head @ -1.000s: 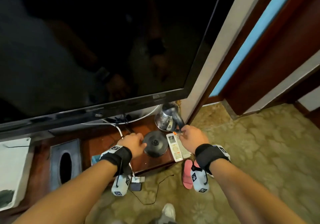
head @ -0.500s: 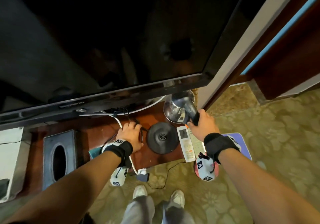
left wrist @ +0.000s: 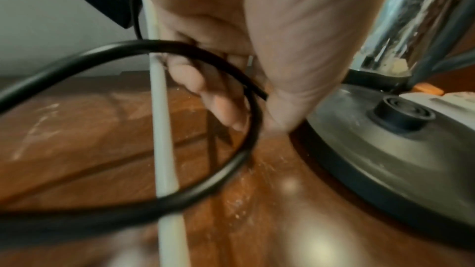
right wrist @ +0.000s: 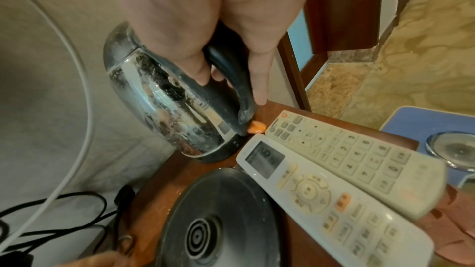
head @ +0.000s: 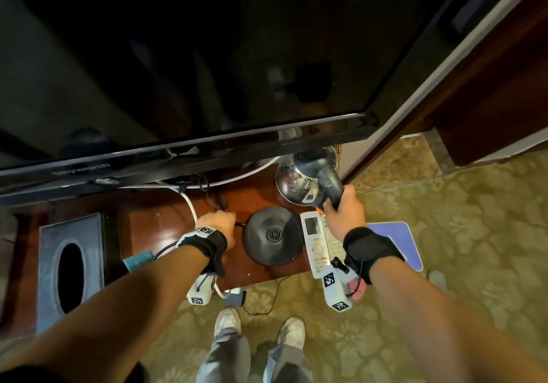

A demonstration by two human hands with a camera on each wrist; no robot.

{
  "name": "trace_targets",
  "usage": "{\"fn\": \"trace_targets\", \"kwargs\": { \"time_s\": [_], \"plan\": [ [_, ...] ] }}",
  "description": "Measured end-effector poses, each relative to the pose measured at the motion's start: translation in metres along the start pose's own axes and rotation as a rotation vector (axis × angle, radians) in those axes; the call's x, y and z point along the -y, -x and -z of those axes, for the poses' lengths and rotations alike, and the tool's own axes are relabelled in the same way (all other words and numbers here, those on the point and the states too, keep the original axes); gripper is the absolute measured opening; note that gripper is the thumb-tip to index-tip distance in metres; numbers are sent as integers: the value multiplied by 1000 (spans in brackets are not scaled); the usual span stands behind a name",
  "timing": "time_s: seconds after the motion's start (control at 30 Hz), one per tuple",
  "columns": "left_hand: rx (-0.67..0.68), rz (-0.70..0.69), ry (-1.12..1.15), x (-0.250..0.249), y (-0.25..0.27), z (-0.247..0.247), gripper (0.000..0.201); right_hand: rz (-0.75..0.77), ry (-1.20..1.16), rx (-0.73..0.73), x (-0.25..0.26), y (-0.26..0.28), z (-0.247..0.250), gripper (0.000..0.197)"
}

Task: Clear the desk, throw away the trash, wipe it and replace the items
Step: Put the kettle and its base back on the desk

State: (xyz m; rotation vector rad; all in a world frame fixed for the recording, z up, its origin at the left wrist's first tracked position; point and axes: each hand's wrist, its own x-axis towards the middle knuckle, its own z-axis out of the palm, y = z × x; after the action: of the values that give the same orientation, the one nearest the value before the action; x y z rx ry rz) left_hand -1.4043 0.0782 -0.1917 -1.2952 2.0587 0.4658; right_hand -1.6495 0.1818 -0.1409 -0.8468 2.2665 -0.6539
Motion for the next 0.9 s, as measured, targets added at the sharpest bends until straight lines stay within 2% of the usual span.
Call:
{"fn": "trace_targets", "kwargs": {
  "time_s": [0.17,0.3,0.43,0.53,0.9],
  "plan": [
    [-46,49,233,3,17,7,31,16,-6,-33,-1,8,8,28],
    [-160,54,416,1,27,15,32,60,-1,-18,-4,17,26,27],
    [-250,63,481,-5,45,30,28,114,31,-9,-4,29,43,23],
    [-230,91,558,-5,62,41,29,140,43,-10,-4,37,52,23],
    [-306,93,533,-7,127,57,33,171,96,63,-6,76,89,27]
  ]
}}
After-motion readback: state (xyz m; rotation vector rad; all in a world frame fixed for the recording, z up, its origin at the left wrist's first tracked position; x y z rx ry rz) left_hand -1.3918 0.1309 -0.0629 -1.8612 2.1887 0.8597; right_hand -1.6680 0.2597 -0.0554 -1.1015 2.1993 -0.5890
